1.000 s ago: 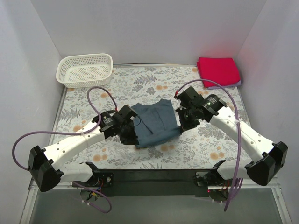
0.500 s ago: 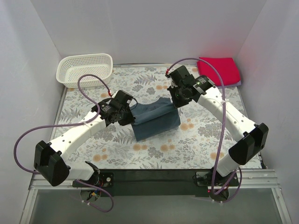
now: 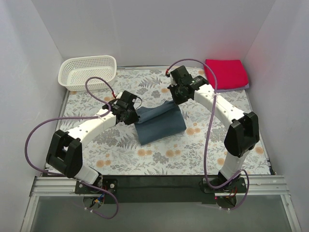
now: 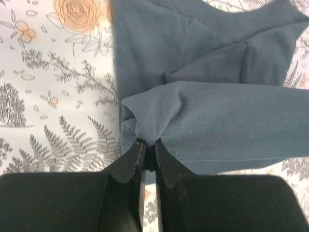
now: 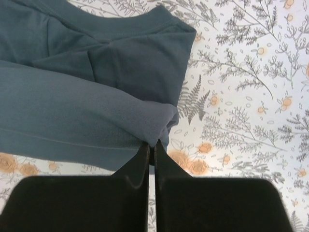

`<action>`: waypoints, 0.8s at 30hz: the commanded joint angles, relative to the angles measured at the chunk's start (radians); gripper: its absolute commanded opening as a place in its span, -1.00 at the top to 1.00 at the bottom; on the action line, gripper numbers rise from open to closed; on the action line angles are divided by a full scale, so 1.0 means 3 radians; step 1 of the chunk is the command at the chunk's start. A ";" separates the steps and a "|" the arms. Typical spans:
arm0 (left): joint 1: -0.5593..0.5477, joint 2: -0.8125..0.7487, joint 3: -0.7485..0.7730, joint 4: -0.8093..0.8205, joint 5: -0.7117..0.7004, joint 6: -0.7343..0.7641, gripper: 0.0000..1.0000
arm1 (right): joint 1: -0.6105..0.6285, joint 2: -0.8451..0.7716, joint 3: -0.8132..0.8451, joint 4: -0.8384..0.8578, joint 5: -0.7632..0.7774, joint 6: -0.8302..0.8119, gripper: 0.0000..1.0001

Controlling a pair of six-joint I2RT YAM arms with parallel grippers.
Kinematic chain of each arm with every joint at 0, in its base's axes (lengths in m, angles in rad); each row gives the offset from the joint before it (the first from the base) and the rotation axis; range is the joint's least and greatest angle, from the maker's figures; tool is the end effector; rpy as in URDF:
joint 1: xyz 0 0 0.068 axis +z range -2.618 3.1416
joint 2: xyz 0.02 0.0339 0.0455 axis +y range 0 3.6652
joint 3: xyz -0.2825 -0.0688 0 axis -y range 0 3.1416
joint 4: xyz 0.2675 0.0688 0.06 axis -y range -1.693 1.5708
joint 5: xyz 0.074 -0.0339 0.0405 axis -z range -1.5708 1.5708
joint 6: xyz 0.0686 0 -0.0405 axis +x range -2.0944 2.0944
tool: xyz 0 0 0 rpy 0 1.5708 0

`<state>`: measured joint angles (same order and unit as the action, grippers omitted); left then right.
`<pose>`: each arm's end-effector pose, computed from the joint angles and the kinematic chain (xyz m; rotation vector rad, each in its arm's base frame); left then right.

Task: Fold and stack the t-shirts
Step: Fold the tshirt

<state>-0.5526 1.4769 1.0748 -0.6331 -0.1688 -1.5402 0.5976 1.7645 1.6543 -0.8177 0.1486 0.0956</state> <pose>0.2916 -0.1663 0.2235 -1.3264 2.3327 -0.5236 0.3628 0.2346 0.3074 -0.5579 2.4239 0.1072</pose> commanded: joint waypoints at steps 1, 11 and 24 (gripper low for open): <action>0.0119 0.0077 -0.0019 0.0254 -0.0123 0.0097 1.00 | -0.0115 0.0055 -0.0027 0.0414 0.0016 -0.0145 0.97; 0.0236 0.0492 0.0114 0.0612 -0.0184 0.0266 1.00 | -0.0381 0.0269 -0.0324 0.0905 -0.0209 -0.0130 0.97; 0.0277 0.0645 -0.0095 0.0760 -0.0363 0.0057 1.00 | -0.0438 0.0520 -0.0534 0.1406 -0.0337 -0.0114 0.97</action>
<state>-0.4862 1.6814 1.0676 -0.4057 -0.1967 -1.5173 0.4820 1.9190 1.4982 -0.4698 0.0303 0.0738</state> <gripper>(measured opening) 0.100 0.013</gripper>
